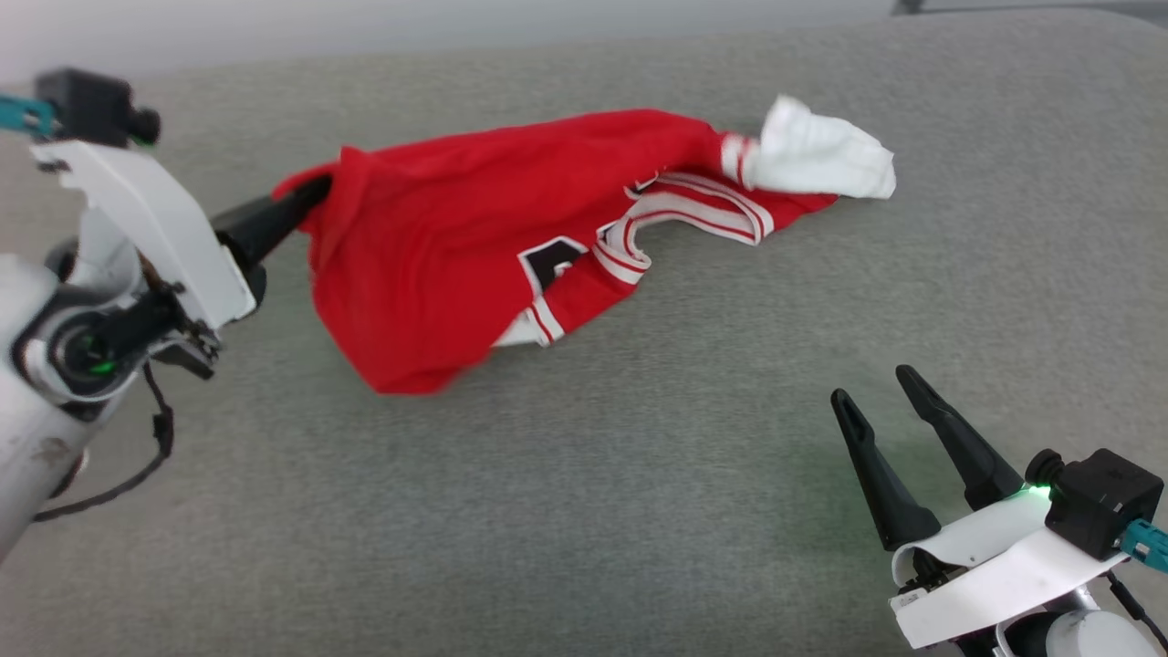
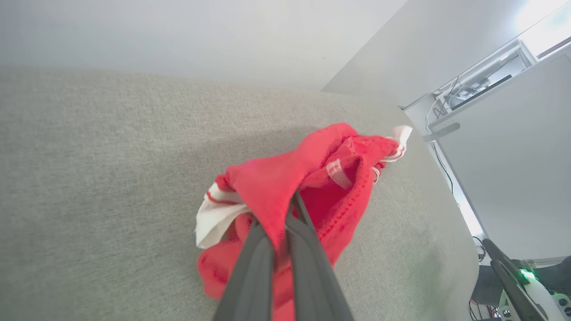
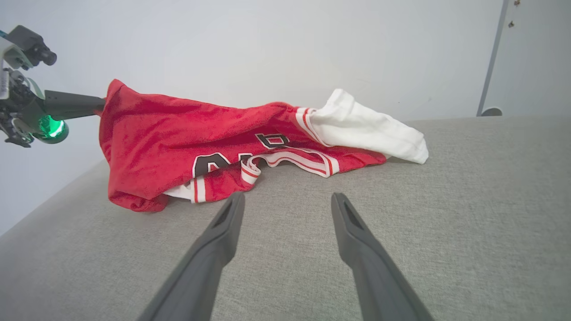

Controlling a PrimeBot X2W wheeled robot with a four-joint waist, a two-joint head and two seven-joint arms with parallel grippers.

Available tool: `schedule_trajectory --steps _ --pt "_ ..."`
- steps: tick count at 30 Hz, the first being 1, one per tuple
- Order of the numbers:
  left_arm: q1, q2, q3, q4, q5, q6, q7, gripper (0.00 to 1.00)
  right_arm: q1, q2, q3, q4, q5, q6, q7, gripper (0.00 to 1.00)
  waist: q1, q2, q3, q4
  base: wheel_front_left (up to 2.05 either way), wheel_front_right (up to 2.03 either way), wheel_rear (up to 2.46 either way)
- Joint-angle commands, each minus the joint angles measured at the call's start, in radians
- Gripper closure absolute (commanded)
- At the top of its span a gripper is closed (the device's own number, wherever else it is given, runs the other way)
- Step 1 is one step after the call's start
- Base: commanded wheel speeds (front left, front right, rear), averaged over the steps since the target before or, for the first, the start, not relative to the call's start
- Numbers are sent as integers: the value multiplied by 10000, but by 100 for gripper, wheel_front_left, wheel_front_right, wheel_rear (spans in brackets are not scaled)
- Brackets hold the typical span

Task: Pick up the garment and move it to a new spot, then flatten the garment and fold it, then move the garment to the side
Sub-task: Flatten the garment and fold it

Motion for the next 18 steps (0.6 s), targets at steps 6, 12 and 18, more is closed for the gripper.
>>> schedule_trajectory --steps 6,12,18 --pt "119 207 -755 -597 1293 409 48 100 120 16 -16 -349 -87 1 262 0 0 0 -131 311 0 0 0" --pt "552 -701 -1665 460 2355 728 -137 100 80 -14 -54 -479 -90 1 366 0 0 0 31 190 0 0 0" --pt "677 -1667 -2175 2402 2900 422 -417 81 -39 9 -7 -531 -111 1 426 0 0 0 53 99 0 0 0"
